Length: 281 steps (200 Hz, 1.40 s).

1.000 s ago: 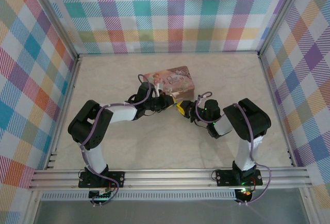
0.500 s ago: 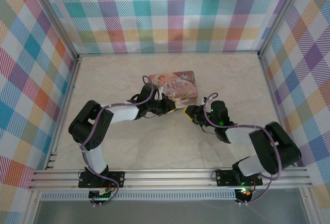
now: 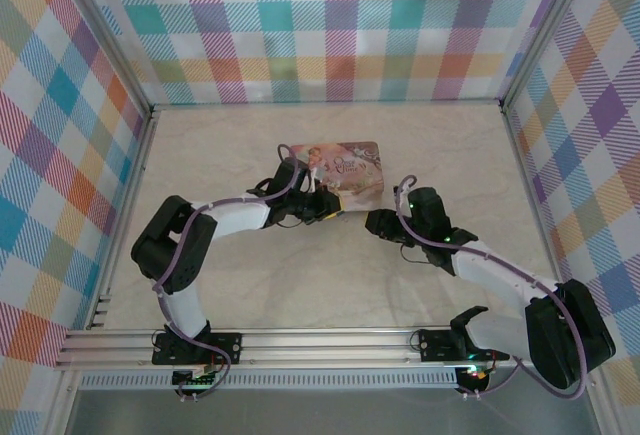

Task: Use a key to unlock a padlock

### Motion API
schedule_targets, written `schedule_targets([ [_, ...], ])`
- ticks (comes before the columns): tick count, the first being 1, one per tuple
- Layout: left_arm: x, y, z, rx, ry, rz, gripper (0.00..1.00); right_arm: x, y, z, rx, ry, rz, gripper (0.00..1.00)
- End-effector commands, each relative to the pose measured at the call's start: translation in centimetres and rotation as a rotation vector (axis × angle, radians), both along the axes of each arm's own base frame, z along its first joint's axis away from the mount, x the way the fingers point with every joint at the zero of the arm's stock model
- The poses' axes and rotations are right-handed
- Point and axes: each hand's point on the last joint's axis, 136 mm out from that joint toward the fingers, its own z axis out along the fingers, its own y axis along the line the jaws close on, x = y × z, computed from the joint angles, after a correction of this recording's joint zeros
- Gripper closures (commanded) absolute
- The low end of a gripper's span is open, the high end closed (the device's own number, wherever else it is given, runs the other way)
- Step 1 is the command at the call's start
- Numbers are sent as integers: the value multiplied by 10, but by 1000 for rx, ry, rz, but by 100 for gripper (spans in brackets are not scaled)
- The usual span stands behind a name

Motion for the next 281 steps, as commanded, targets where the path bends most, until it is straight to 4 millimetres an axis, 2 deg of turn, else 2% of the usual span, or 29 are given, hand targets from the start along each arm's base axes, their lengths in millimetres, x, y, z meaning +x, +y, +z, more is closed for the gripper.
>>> schedule_targets([
  [1, -4, -6, 39, -24, -59, -37, 92, -1, -2, 1, -89, -49, 42, 68],
  [33, -9, -1, 43, 1, -67, -41, 91, -1, 4, 10, -137, -109, 89, 68],
  [98, -9, -2, 42, -3, -54, -39, 91, -7, 33, 20, -220, -218, 221, 63],
  [144, -9, -3, 42, -7, -50, -41, 91, -2, 49, 12, -299, -253, 267, 58],
  [199, -10, -3, 43, -9, -49, -43, 91, 7, 67, 2, -395, -292, 300, 57],
  [281, -10, -4, 46, -17, -51, -46, 91, 19, 79, -7, -486, -312, 316, 60],
])
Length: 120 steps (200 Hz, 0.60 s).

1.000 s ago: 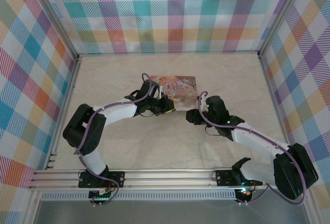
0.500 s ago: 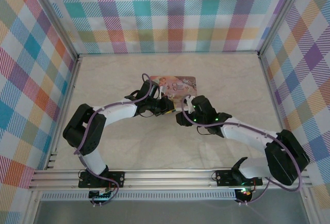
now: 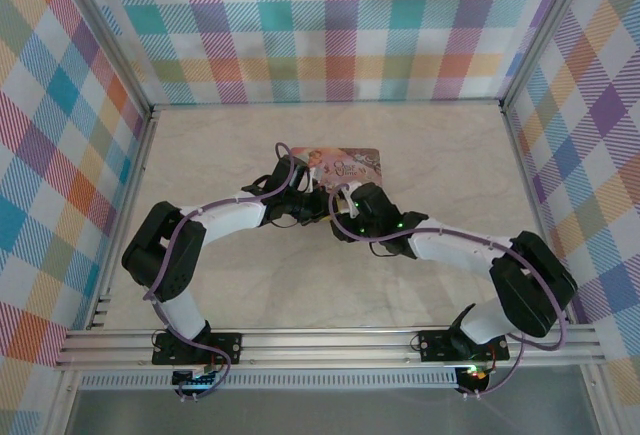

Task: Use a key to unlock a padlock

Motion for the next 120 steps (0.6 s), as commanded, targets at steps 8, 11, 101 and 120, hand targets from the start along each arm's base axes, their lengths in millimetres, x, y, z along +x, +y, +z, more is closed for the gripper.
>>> schedule_targets([
  [8, 2, -12, 35, -64, -75, -37, 91, 7, 8, 7, -31, -38, 20, 61],
  [11, 2, -12, 35, -63, -75, -37, 91, 7, 8, 6, -35, -36, 21, 61],
  [101, 4, -14, 37, -66, -77, -39, 91, 8, 11, -1, -65, -28, 30, 63],
  [120, 3, -14, 37, -65, -77, -39, 91, 7, 11, -2, -65, -29, 31, 64],
])
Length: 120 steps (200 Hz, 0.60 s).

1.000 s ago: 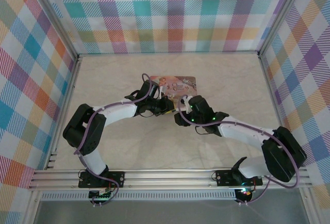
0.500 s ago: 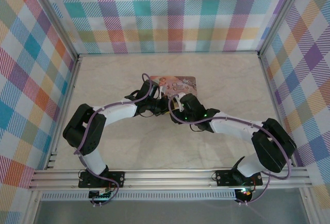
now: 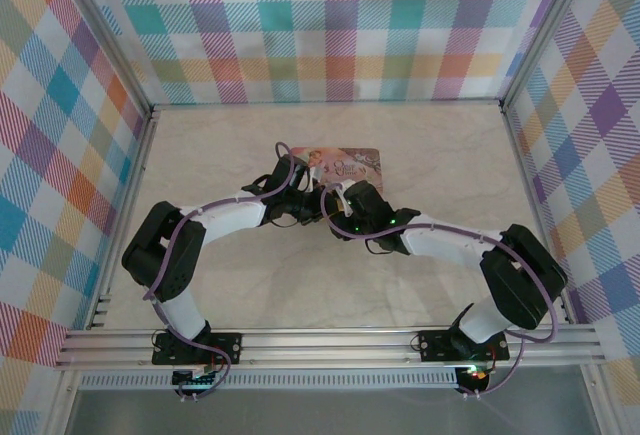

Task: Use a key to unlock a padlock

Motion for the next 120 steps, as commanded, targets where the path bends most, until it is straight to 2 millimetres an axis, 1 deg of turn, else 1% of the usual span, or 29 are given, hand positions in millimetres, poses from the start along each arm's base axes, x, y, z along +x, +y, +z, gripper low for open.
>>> schedule_targets([
  [1, 3, -13, 35, -63, -74, -39, 91, 1, 5, 4, -14, -16, 24, 64],
  [16, 3, -13, 35, -63, -76, -40, 91, 0, 5, 3, -17, -14, 25, 64],
  [25, 3, -13, 35, -62, -76, -40, 91, 0, 4, 2, -18, -13, 25, 67],
  [33, 3, -13, 35, -61, -76, -41, 91, 0, 4, 2, -19, -13, 28, 73],
  [49, 3, -13, 34, -58, -75, -40, 91, -1, 5, 2, -19, -12, 34, 90],
  [64, 3, -12, 33, -56, -73, -39, 91, -2, 6, 4, -11, -14, 40, 100],
  [99, 1, -11, 29, -48, -67, -36, 91, -4, 7, 2, -9, -13, 52, 100],
  [120, 0, -9, 24, -38, -63, -32, 88, -7, 10, 0, 7, -6, 73, 100],
])
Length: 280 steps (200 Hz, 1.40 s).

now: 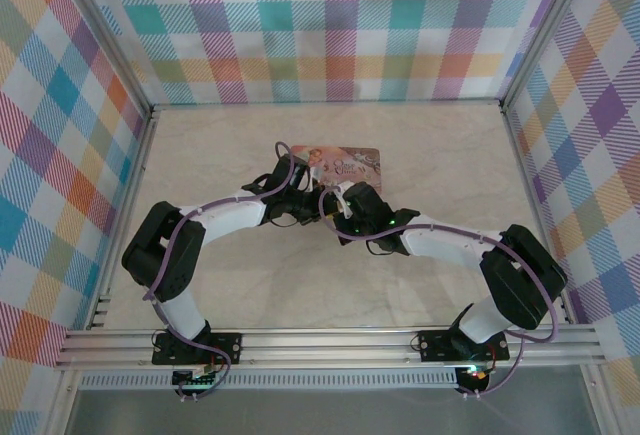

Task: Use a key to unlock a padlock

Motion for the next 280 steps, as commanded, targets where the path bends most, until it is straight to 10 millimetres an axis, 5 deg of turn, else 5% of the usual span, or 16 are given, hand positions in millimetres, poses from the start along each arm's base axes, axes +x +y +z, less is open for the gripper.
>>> schedule_targets([
  [1, 0, -10, 25, -51, -72, -37, 88, -4, 11, 3, 40, 4, 43, 100],
  [125, -13, 21, -23, 62, -30, 47, 62, -26, 9, -54, -15, 138, 111, 100],
  [280, -4, 88, 13, 130, -166, 188, 55, -26, 2, -47, -107, 108, 167, 100],
])
